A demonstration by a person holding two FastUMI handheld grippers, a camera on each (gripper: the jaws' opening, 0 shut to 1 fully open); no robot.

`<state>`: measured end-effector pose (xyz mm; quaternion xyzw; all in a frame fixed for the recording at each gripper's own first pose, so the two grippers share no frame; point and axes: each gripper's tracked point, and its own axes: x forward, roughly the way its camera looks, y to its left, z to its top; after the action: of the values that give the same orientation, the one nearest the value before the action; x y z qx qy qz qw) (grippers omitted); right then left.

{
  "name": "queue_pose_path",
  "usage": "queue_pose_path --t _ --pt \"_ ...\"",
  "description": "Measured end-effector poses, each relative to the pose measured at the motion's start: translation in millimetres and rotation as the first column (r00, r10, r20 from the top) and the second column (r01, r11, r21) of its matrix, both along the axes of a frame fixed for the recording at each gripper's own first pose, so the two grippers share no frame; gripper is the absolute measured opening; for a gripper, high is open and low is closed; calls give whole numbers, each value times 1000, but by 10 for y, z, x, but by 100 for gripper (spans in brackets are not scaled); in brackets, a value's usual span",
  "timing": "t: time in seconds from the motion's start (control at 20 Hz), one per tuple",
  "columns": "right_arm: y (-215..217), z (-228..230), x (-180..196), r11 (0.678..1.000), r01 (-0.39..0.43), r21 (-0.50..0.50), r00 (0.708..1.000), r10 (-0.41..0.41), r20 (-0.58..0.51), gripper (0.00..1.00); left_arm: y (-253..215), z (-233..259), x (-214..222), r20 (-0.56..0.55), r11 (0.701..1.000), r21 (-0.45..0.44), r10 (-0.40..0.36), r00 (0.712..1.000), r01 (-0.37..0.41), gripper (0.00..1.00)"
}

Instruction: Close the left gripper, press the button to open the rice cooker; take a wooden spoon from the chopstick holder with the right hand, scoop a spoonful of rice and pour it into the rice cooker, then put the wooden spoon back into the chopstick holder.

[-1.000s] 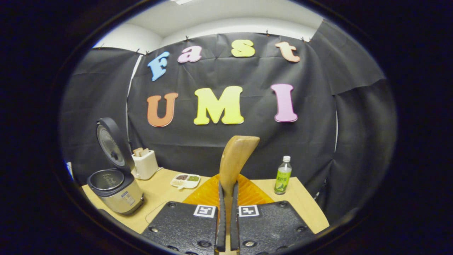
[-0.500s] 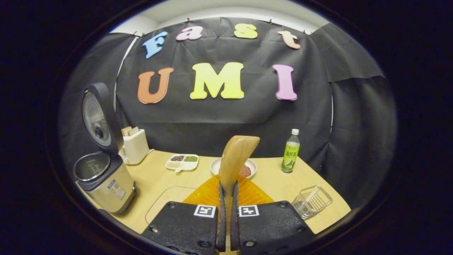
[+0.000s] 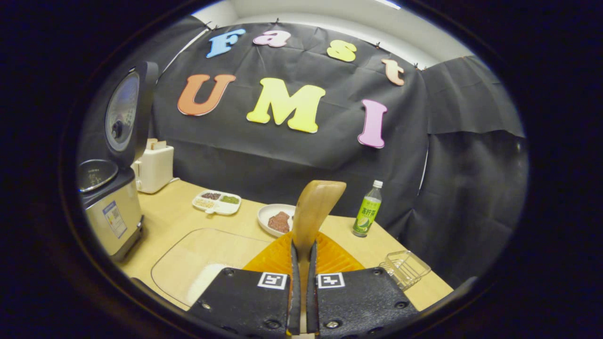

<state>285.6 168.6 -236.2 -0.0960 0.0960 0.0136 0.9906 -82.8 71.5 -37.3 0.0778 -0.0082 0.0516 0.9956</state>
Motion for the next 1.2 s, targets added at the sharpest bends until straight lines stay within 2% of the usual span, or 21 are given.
queue_pose_path --t 0.15,0.35,0.45,0.55,0.65,0.85,0.9,1.0,1.2 --pt "98 -29 -61 1000 5 4 1000 -5 -12 10 54 -29 13 -9 1000 -14 13 1000 -13 96" --pt "437 -117 -174 990 -48 133 994 61 -96 10 73 -9 14 -18 998 -59 4 1000 -5 96" --pt "589 -104 -212 971 -79 226 985 112 -135 10 69 -17 -4 -26 997 -76 -7 1000 5 96" --pt "707 -127 -230 933 -99 347 969 170 -181 10 72 -35 -18 -35 997 -77 -11 999 9 96" --pt "733 -124 -217 880 -91 467 953 213 -214 10 103 -36 -41 -36 998 -64 -6 999 3 96" --pt "625 -163 -164 746 -29 666 926 271 -263 10 118 -44 -54 -39 997 -73 -5 999 3 96" --pt "589 -192 -148 713 -6 701 920 280 -276 10 126 -55 -60 -41 997 -76 -4 999 1 96" --pt "520 -212 -138 681 7 732 911 298 -286 10 138 -50 -66 -44 997 -76 -3 999 -1 96" --pt "404 -102 -130 600 19 800 915 312 -257 10 176 -31 -45 -48 997 -69 14 999 -17 96"
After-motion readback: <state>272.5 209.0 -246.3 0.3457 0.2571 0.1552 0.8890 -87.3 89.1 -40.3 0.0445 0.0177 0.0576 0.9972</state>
